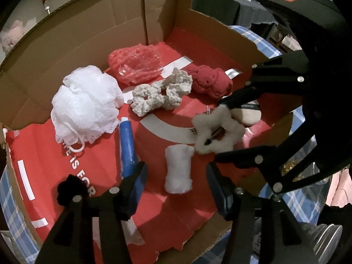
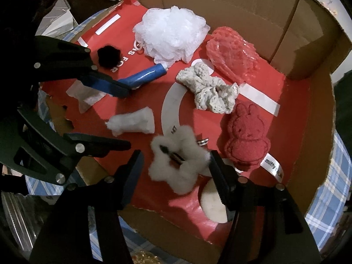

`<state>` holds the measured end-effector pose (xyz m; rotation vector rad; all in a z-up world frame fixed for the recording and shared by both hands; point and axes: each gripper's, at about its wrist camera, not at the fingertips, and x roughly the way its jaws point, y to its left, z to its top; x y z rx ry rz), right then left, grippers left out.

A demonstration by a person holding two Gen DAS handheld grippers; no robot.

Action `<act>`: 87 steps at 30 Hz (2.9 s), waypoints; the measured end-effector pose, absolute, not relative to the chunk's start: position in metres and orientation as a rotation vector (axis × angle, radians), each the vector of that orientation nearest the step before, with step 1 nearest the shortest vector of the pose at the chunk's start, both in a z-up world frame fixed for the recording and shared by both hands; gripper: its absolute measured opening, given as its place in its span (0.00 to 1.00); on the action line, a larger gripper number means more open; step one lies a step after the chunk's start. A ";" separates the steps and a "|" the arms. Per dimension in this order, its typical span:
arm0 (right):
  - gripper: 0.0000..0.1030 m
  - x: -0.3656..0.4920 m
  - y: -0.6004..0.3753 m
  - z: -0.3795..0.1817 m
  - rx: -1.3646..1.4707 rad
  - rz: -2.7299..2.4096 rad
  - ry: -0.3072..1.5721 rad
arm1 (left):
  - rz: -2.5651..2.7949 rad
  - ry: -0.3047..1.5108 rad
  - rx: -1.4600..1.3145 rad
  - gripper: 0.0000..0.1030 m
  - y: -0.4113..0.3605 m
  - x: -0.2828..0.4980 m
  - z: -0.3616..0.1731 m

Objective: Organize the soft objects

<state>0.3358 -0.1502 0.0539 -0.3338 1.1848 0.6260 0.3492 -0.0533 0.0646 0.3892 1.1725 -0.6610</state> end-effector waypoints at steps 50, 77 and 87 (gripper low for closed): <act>0.87 0.267 -0.183 0.089 0.037 0.143 1.025 | -0.109 1.002 -0.004 1.00 0.020 0.285 0.088; 0.87 0.271 -0.178 0.068 0.020 0.134 1.077 | -0.086 1.068 -0.005 1.00 0.025 0.294 0.071; 0.87 0.272 -0.178 0.068 0.012 0.133 1.077 | -0.084 1.084 -0.017 1.00 0.025 0.295 0.068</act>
